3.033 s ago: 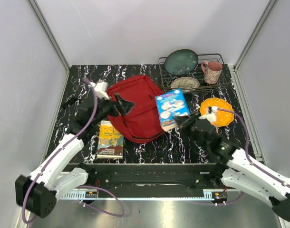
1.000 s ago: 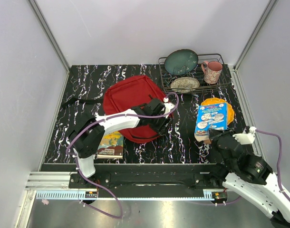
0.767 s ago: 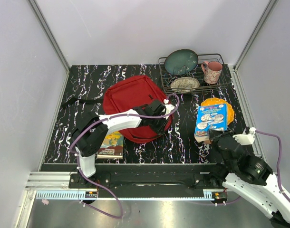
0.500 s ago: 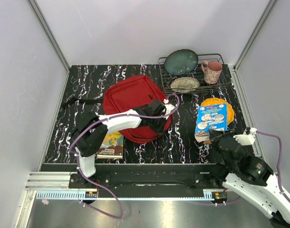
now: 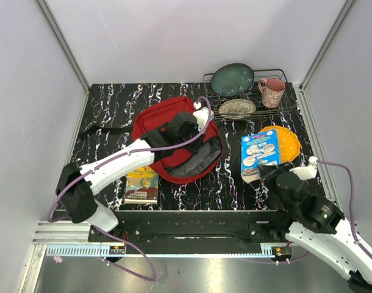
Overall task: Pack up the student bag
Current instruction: Place the book in the student bag.
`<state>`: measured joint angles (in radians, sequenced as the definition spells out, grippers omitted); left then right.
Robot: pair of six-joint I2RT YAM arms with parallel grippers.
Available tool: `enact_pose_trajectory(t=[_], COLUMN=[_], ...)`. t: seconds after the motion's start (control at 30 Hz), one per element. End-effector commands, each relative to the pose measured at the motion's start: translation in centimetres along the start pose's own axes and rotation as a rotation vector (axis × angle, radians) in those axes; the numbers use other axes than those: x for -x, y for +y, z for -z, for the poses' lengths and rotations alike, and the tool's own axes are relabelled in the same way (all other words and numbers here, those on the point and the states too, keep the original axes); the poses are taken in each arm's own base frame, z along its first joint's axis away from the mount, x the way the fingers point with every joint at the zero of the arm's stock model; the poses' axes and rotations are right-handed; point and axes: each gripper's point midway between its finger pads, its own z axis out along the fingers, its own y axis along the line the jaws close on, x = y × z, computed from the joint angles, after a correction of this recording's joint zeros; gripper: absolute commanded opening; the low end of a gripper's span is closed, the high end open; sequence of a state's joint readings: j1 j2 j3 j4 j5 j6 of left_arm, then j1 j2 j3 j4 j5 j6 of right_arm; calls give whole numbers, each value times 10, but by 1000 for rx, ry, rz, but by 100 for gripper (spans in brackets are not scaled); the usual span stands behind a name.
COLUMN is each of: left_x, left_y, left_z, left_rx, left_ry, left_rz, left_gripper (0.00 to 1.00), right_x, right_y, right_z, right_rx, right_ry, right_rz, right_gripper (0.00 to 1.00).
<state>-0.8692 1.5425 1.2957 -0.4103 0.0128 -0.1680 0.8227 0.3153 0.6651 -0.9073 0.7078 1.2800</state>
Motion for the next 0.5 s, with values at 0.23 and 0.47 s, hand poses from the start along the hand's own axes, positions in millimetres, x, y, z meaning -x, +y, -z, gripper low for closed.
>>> enact_pose_trajectory(t=[0.23,0.47], left_x=[74,88], left_y=[65,66], left_z=[79,106], left_rx=[258,245], left_ry=[-327,-389], left_rz=[127,126], left_gripper=[0,0], right_x=[-51,-95], right_y=[127,155], right_z=[8,4], right_rx=[366,461], right_ry=[289,464], right_rz=[-22,-65], right_gripper=[0,0])
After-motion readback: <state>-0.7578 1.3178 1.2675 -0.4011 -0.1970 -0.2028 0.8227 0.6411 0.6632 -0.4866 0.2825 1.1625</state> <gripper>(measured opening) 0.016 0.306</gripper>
